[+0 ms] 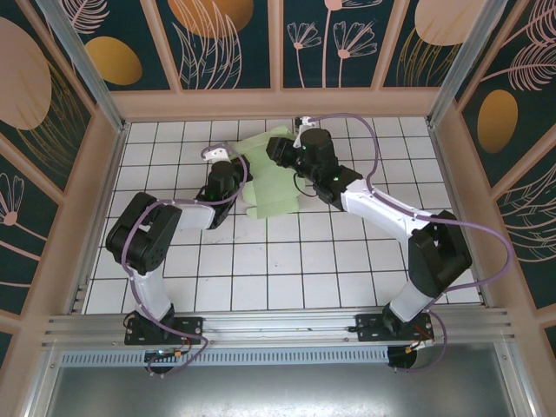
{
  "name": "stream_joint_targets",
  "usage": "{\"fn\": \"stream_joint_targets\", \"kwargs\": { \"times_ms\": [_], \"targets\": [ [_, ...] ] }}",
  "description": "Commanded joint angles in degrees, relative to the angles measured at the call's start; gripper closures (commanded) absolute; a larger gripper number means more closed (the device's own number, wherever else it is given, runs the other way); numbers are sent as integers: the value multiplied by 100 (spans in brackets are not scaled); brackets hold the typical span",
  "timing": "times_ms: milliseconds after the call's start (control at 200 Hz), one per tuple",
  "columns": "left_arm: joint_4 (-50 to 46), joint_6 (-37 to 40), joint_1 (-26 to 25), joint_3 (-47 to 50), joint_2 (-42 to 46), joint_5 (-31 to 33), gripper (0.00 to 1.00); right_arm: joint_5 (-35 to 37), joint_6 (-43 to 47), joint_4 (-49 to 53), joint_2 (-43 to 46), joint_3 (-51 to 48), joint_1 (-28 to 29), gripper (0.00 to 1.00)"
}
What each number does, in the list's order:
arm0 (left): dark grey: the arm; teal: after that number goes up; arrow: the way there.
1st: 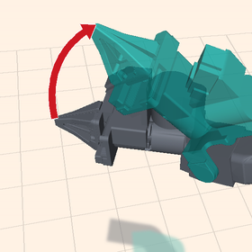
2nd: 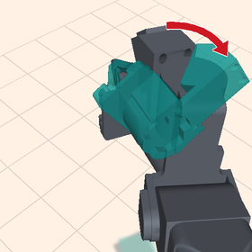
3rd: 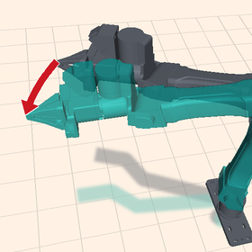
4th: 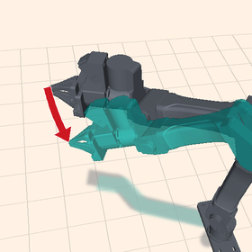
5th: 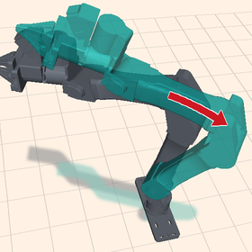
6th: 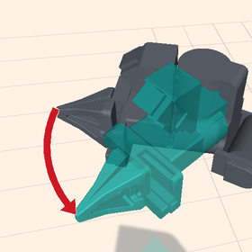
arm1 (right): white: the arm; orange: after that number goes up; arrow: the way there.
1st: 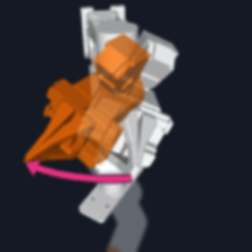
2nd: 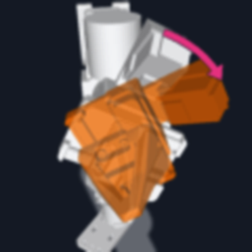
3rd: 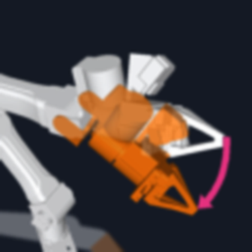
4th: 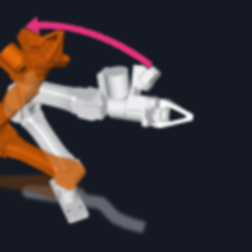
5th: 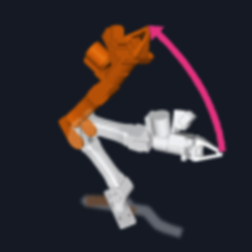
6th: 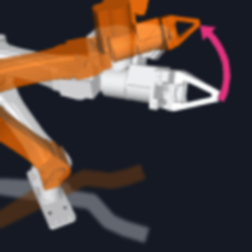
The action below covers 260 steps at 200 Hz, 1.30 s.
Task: Fold the paper box
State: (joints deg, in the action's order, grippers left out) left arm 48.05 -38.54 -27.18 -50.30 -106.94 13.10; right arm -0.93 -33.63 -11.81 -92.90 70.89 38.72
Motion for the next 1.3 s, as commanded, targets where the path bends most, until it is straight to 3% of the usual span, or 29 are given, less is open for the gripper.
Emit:
{"fn": "stream_joint_targets", "kwargs": {
  "times_ms": [0, 60, 190, 571, 881, 1296],
  "targets": [
    [-62, 66, -32, -188, -117, 10, 100, 154, 139, -418, 322, -82, 107, 60],
    [-217, 63, -36, -281, -133, -9, 100, 278, 211, -566, 460, -178, 124, 54],
    [-373, 93, -42, -417, -161, -10, 100, 311, 282, -309, 386, 107, 127, 50],
    [-417, 196, -42, -313, 21, 17, 100, 243, -148, 298, -364, 754, -118, 51],
    [-411, 268, -42, -356, 16, -44, 100, -18, -337, 487, -682, 1032, -167, 68],
    [-314, 295, -42, -260, 89, -40, 100, -189, -817, 517, -740, 997, -310, 81]
  ]
}}
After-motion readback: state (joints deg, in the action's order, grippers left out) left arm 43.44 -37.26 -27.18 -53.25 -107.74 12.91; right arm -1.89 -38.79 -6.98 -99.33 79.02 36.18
